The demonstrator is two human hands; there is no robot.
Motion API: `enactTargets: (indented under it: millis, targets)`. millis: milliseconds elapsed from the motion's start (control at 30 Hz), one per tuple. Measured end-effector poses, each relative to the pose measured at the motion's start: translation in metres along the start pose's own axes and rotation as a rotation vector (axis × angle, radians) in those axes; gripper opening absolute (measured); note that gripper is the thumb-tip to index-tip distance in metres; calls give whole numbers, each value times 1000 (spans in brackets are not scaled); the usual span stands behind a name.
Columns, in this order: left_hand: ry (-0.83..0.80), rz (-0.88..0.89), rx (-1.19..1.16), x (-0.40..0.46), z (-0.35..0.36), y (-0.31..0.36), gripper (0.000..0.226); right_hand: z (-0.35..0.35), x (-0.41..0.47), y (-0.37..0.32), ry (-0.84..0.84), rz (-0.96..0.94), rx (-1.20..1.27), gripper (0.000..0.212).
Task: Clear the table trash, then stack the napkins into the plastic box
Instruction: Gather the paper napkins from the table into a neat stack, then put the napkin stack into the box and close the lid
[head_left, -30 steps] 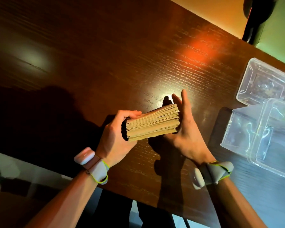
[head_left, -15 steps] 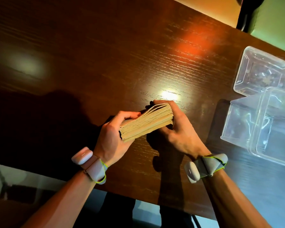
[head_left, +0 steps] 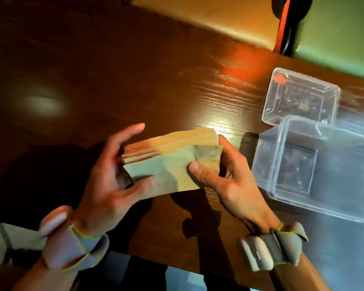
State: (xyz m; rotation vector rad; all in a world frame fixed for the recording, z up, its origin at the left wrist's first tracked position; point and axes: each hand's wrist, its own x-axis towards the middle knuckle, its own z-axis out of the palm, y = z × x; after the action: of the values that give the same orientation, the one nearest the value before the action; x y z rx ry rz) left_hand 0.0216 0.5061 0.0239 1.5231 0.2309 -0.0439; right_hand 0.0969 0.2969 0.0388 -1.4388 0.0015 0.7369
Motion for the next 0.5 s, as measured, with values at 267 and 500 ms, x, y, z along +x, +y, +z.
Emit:
enactTargets:
  millis: [267, 500]
  targets:
    - [73, 148, 99, 22, 97, 68, 39, -76, -45, -46, 121, -81, 185, 34]
    - [16, 145, 225, 51, 186, 85, 26, -161, -69, -59, 196, -69, 211, 39]
